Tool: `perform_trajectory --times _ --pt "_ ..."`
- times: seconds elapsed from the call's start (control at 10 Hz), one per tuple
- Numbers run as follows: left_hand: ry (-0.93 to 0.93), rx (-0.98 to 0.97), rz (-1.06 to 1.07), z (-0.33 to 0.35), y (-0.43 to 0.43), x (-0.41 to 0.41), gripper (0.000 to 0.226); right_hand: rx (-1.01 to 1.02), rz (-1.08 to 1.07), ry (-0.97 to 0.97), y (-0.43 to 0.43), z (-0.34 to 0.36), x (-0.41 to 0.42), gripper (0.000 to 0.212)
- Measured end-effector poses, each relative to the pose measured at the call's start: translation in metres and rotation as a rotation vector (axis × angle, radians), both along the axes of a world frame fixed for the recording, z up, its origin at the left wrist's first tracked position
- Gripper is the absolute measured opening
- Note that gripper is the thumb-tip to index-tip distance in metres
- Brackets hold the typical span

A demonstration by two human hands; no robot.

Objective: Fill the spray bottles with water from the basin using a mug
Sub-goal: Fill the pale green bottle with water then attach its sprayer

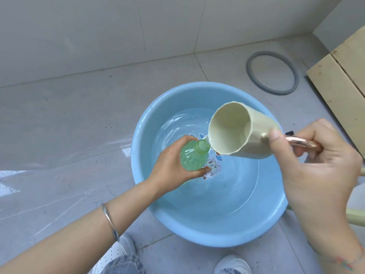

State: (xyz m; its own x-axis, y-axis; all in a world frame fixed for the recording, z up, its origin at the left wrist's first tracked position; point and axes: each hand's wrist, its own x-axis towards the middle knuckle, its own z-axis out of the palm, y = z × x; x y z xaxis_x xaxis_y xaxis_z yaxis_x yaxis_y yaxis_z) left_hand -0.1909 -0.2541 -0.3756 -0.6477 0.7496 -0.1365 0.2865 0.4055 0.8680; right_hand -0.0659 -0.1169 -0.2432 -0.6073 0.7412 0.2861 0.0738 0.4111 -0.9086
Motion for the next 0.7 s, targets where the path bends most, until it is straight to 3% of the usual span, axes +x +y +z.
perform_trajectory --times 0.1,0.3,0.5,0.7 --pt "-0.012 0.01 0.04 0.008 -0.001 -0.001 0.063 -0.25 -0.251 0.124 0.002 -0.01 0.012 0.037" --pt "-0.006 0.08 0.09 0.055 0.002 -0.003 0.059 -0.593 -0.356 0.399 0.012 0.01 0.028 0.053" --pt "0.049 0.116 0.049 0.122 0.011 0.001 0.058 -0.667 -0.397 0.54 0.01 0.069 0.04 0.051" --pt "0.135 0.208 0.006 0.216 0.025 0.015 0.057 -0.619 -0.367 0.642 0.008 0.147 0.064 0.051"
